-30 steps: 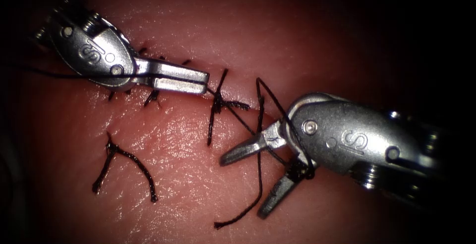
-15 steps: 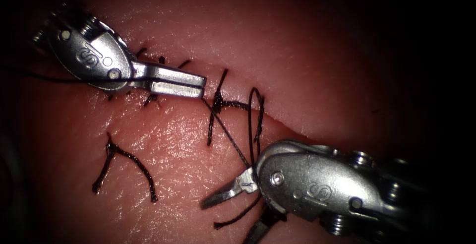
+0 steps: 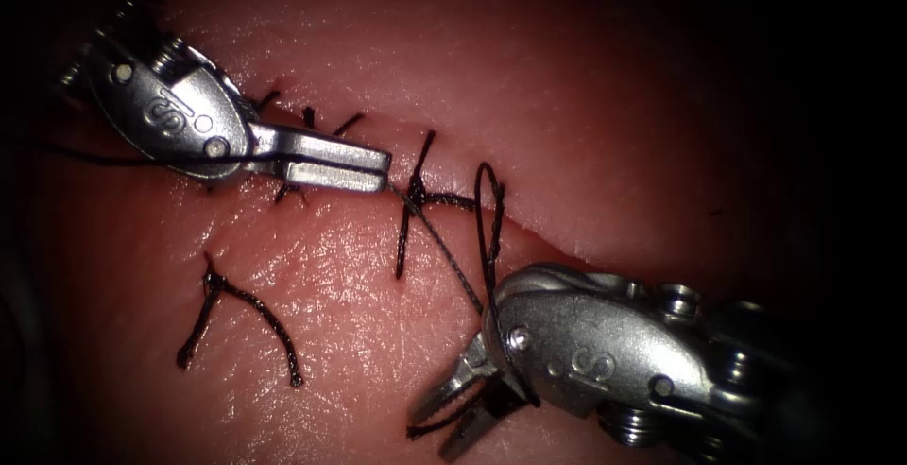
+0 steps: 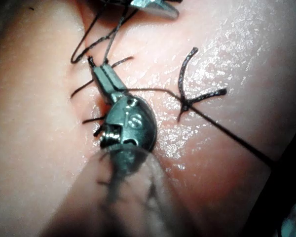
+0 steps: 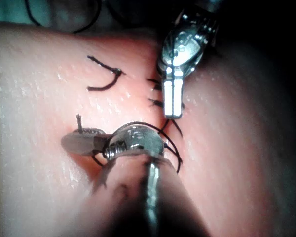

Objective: Wound Closure
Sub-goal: Grab the suture tail with the right gripper, then pull the right gripper up and the left gripper down to tighten the suture

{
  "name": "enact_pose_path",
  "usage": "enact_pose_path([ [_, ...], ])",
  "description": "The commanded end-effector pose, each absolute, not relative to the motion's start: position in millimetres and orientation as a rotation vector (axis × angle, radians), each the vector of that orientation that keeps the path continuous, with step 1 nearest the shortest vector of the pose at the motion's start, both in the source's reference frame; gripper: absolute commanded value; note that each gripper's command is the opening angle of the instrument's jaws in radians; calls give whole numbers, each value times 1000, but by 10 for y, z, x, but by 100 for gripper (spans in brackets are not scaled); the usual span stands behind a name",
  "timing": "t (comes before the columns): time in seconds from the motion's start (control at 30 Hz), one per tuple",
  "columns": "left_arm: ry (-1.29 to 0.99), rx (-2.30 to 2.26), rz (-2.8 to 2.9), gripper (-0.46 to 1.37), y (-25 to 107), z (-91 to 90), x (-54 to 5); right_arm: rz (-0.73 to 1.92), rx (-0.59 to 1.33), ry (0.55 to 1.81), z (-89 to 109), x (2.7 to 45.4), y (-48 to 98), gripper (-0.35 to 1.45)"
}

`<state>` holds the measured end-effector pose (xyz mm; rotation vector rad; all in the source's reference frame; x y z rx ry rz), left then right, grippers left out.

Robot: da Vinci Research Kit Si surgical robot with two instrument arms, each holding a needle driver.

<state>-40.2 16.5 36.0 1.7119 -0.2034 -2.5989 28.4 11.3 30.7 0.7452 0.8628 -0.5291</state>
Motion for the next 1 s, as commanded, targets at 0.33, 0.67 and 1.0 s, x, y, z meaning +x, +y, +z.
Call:
enact_pose_path([
  [0.33, -185, 1714, -2598, -35, 164, 360, -403, -525, 742, 867, 303, 283, 115, -35],
  [0.67, -185, 1714, -2598, -35, 164, 360, -402, -381, 762, 891, 298, 281, 120, -35],
  [1.0, -174, 1696, -2602, -35, 160, 360, -404, -266, 747, 1015, 282, 265, 164, -35],
])
